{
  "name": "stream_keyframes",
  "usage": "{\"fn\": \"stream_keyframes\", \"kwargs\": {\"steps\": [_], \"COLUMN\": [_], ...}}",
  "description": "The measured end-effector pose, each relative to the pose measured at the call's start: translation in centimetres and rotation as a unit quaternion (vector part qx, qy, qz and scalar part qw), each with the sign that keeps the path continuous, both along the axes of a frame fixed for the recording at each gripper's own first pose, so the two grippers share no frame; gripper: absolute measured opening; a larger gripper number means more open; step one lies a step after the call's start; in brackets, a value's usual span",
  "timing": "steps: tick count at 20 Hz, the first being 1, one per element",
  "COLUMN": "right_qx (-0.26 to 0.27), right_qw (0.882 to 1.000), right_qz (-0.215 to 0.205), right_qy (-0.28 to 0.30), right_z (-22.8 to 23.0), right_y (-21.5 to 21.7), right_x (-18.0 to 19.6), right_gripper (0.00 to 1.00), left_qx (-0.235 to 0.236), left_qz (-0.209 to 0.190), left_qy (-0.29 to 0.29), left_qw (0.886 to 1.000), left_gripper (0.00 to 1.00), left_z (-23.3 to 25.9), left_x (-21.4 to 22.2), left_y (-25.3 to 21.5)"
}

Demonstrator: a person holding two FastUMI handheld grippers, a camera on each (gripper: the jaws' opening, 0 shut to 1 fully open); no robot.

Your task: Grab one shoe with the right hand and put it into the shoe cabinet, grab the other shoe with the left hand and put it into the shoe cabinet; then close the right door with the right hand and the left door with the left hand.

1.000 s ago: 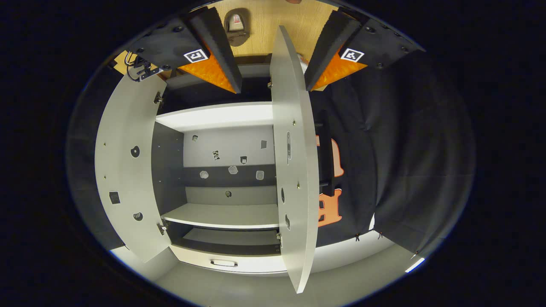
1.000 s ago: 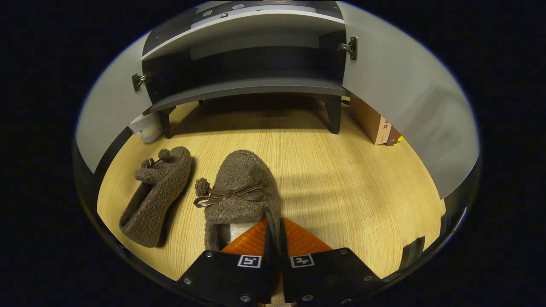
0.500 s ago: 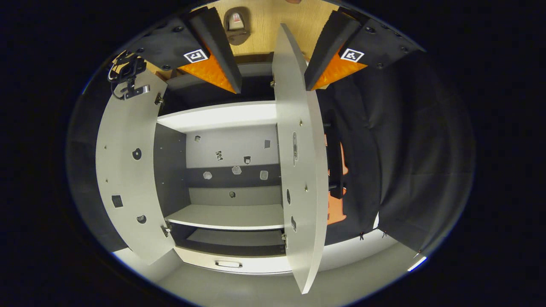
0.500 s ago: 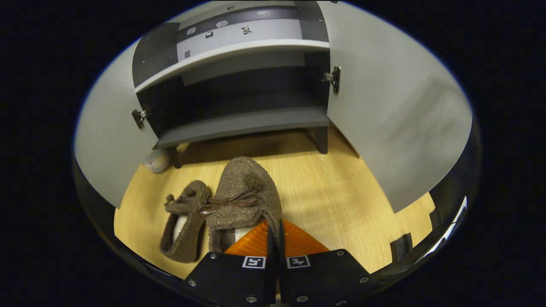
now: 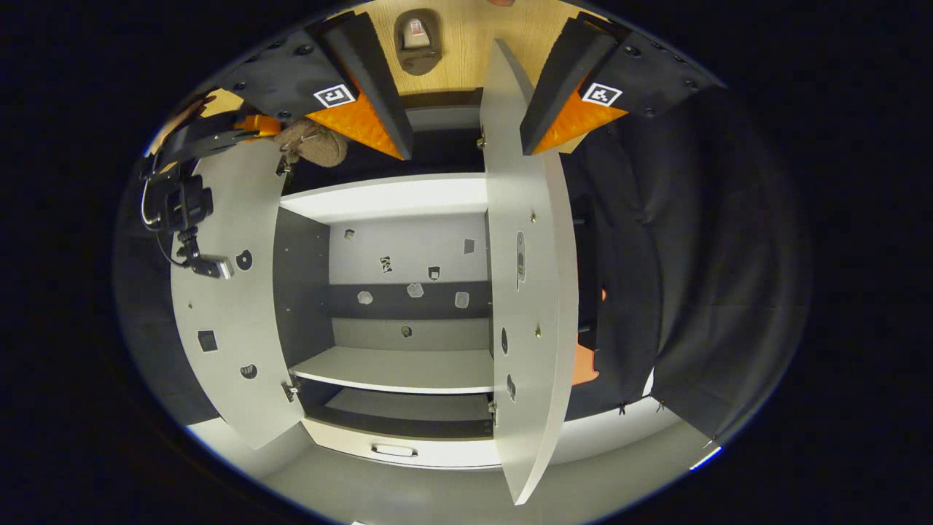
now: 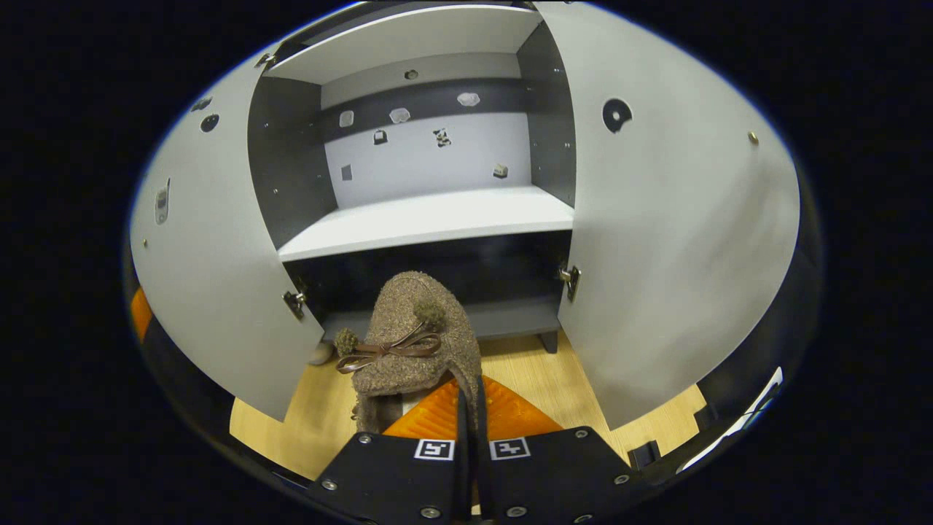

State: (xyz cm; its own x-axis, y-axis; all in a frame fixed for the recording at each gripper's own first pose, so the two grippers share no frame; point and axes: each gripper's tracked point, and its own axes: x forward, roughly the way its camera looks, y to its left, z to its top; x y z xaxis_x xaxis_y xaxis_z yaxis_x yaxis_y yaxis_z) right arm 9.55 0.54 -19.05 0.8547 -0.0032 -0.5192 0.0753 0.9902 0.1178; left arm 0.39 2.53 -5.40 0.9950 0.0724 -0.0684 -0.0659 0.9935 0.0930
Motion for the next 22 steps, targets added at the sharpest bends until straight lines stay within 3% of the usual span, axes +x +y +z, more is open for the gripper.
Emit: {"fn": "stream_keyframes", "kwargs": {"steps": [5, 10, 13, 17, 22], "right_qx": [0.012, 0.007, 0.012, 0.006, 0.013], "right_qw": [0.999, 0.996, 0.994, 0.993, 0.996], "right_qz": [0.000, -0.004, -0.009, -0.035, -0.054], "right_qy": [-0.043, -0.094, -0.110, -0.110, -0.067], "right_z": [5.9, 11.7, 14.4, 14.9, 11.6], "right_y": [1.0, 1.1, 0.7, -0.9, -1.9], "right_x": [4.2, 8.3, 13.4, 19.2, 25.1], "right_gripper": [0.03, 0.03, 0.03, 0.03, 0.03], "left_qx": [0.000, -0.001, 0.001, 0.004, 0.002], "left_qz": [-0.007, -0.005, 0.000, 0.009, 0.020], "left_qy": [-0.004, 0.002, 0.003, 0.001, 0.003], "left_qw": [1.000, 1.000, 1.000, 1.000, 1.000], "left_gripper": [0.94, 0.97, 0.97, 0.97, 0.97], "left_z": [-0.1, -0.8, -1.0, -1.0, -0.8], "left_x": [-0.2, -0.5, -0.7, -0.8, -0.5], "left_y": [-0.4, -0.1, 0.2, 1.0, 2.2]}}
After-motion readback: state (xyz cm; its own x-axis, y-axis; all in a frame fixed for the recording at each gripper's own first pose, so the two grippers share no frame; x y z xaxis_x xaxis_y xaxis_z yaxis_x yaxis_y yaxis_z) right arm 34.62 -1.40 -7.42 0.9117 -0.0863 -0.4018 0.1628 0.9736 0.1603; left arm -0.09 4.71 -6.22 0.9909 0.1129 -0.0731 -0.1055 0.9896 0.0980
